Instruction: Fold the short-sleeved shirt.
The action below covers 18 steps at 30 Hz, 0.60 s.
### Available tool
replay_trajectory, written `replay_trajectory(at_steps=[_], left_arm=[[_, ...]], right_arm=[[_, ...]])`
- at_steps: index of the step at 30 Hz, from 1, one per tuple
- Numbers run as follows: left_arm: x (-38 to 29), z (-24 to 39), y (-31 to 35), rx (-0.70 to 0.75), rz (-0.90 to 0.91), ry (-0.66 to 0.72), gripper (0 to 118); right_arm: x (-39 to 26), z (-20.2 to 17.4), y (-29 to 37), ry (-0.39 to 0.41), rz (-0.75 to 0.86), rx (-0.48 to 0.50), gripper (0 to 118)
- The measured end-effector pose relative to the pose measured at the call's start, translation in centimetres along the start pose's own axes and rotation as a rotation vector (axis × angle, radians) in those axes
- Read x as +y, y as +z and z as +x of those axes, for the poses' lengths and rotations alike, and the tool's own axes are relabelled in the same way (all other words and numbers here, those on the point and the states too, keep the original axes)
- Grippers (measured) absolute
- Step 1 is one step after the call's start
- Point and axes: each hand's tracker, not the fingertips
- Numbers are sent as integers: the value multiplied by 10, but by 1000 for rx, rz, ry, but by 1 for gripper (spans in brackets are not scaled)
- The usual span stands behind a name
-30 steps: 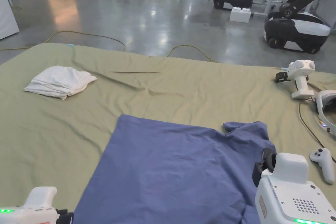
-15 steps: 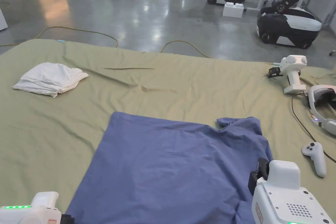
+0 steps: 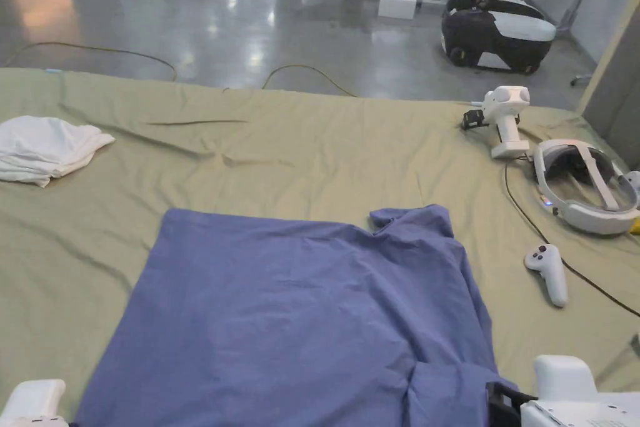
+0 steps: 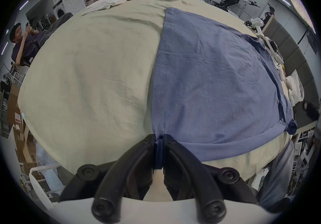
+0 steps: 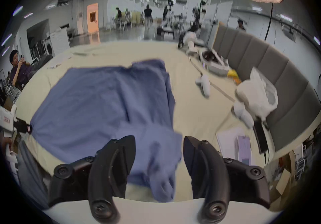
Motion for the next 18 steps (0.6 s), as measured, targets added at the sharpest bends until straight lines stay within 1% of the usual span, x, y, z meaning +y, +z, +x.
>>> replay_trajectory(at_steps=[2, 4, 8, 10, 12, 13, 14, 16, 18], left_arm=[[0, 0, 2, -8, 1, 10, 11], [0, 1, 3, -11, 0, 12, 11], [1, 5, 6, -5, -3, 1, 11], [1, 6, 7, -4, -6, -3, 11], [1, 6, 7, -6, -7, -3, 11], [1, 6, 8, -8, -8, -3, 11], [2, 5, 7, -10, -8, -3, 11], [2, 4, 7, -15, -7, 0, 11], [2, 3, 6, -21, -8, 6, 11]], right_arm=[[-14, 10, -4, -15, -97, 51, 64], [-27, 12, -9, 1, -198, 83, 64], [-46, 2, -23, 38, -271, 76, 64], [-49, -1, -35, 29, -286, 54, 63], [-50, 0, -48, 15, -288, 45, 52], [-50, 0, -54, 12, -295, 36, 43], [-50, 1, -60, 8, -292, 37, 43], [-53, 3, -69, -34, -310, 80, 38], [-54, 2, -67, -24, -295, 86, 27]])
